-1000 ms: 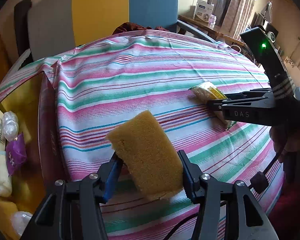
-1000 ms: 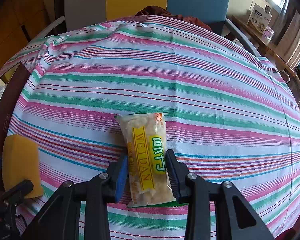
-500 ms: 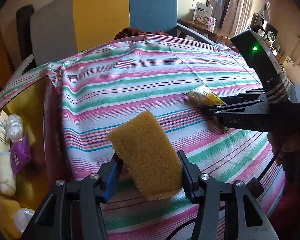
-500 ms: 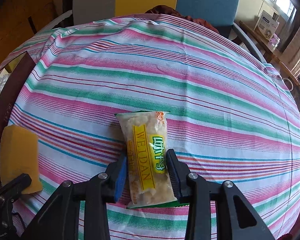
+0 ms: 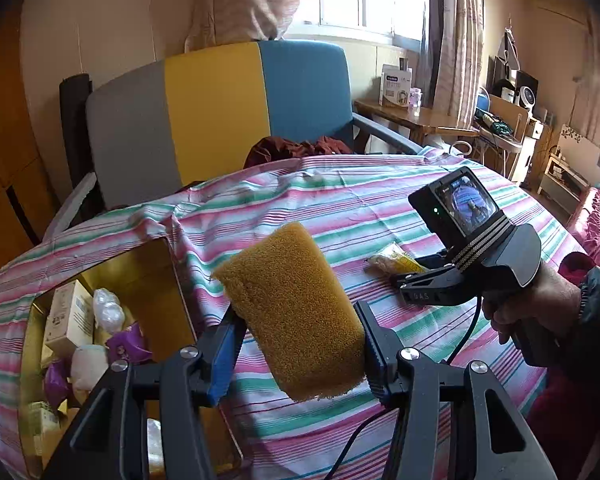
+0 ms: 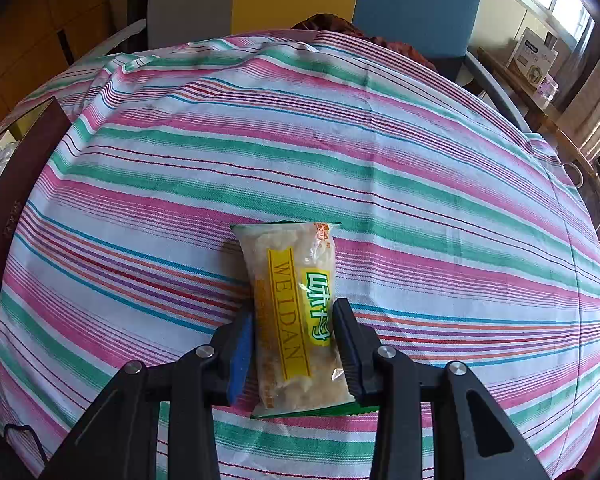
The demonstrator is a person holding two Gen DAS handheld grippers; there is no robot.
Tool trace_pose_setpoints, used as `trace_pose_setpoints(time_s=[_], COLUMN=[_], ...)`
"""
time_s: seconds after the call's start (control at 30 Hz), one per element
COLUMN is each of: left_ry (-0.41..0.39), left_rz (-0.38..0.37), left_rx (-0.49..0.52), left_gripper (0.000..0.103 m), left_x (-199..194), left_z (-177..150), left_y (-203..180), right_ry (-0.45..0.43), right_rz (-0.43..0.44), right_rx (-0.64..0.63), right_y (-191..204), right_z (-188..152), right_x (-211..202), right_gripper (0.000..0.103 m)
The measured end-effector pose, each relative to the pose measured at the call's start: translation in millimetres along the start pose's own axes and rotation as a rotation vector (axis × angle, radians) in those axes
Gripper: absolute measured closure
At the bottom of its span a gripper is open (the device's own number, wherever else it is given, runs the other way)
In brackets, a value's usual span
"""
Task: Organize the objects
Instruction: 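Carry the sponge cake into the gold tray and release it with the left tool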
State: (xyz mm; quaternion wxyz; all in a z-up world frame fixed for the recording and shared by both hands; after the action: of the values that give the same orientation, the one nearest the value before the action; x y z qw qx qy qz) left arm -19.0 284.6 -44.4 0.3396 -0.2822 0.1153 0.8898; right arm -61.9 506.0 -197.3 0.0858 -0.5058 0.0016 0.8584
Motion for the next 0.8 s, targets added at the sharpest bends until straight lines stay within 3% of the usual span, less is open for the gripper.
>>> trace_pose_setpoints(time_s=[0.27,0.8], left_ry=[-0.055,-0.066], left_rz=[0.064,0.142], left_rx=[-0.022,-0.124], left_gripper=[0.048,0.048], left_x=[-33,-60], left_z=[4,-16], left_y=[36,98], right_ry=[-0.011,-0.027], right_rz=[-0.006,-0.023], right_rx=[0.005,0.012], right_y=[0,-1], right_z=[-1,1], right_x=[-1,1], right_gripper=[0.064,0.064])
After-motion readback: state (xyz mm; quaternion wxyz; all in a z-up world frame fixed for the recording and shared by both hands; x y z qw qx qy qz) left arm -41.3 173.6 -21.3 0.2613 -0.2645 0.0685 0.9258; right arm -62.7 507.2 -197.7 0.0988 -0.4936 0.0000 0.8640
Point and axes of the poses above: each gripper's, at about its wrist camera, not at the fingertips, and x roughly the way its jaws point, y to its left, z to its top, the point moved 9 cm from there along x, roughly the way its jaws point, and after that the axes turned 5 degrees about -y, right-handed, at the moved point
